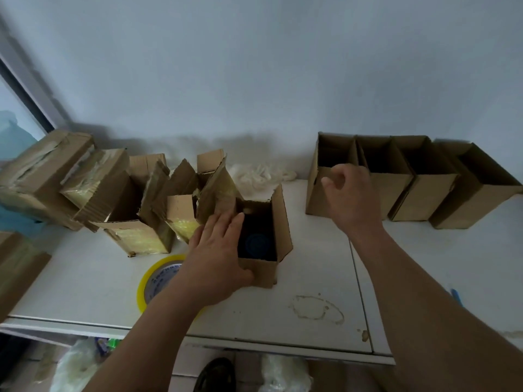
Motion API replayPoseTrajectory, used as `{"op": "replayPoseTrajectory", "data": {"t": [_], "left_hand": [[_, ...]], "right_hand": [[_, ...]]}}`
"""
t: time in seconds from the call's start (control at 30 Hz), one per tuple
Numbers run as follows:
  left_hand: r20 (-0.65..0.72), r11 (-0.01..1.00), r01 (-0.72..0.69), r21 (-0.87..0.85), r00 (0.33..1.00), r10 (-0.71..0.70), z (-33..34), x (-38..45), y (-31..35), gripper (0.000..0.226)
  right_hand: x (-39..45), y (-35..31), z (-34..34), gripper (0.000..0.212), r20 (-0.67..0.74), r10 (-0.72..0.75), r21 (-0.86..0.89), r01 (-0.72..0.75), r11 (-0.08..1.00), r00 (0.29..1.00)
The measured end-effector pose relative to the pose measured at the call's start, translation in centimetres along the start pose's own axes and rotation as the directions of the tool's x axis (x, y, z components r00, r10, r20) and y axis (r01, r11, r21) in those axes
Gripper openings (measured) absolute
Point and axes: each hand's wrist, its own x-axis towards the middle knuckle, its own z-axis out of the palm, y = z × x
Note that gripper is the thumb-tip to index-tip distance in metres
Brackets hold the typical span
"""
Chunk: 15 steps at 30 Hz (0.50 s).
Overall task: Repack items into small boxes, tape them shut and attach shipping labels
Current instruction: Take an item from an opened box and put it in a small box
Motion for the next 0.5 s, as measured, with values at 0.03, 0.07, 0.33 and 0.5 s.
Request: {"op": "replayPoseTrajectory", "data": {"t": [0.03, 0.07, 0.33, 0.5], "left_hand": [[0.003, 1.0, -0.005, -0.007, 1.0, 0.005, -0.1, 0.0, -0.1, 0.106], [0.008, 1.0, -0.006, -0.018, 1.0, 0.007, -0.3, 0.0, -0.1, 0.105], [-0.095, 0.991, -0.09, -0.101, 0.992, 0.081, -1.3, -0.3, 0.4, 0.1], [-0.161, 0.981, -0.12, -0.154, 0.982, 0.095, -1.3, 0.0, 1.3, 0.099]], "right_hand": [[0.5, 0.4, 0.2, 0.035, 0.01, -0.039, -0.037, 0.039, 0.999, 0.999], [0.9, 0.7, 0.3, 0.041, 0.045, -0.066, -0.075, 0.069, 0.995, 0.997], [3.3, 2.1, 0.8, 0.055, 0.348, 0.025, -0.328, 0.096, 0.94, 0.937], [2.5, 1.7, -1.0, 0.03, 0.297, -0.075, -0.322, 0.174, 0.931, 0.952]]}}
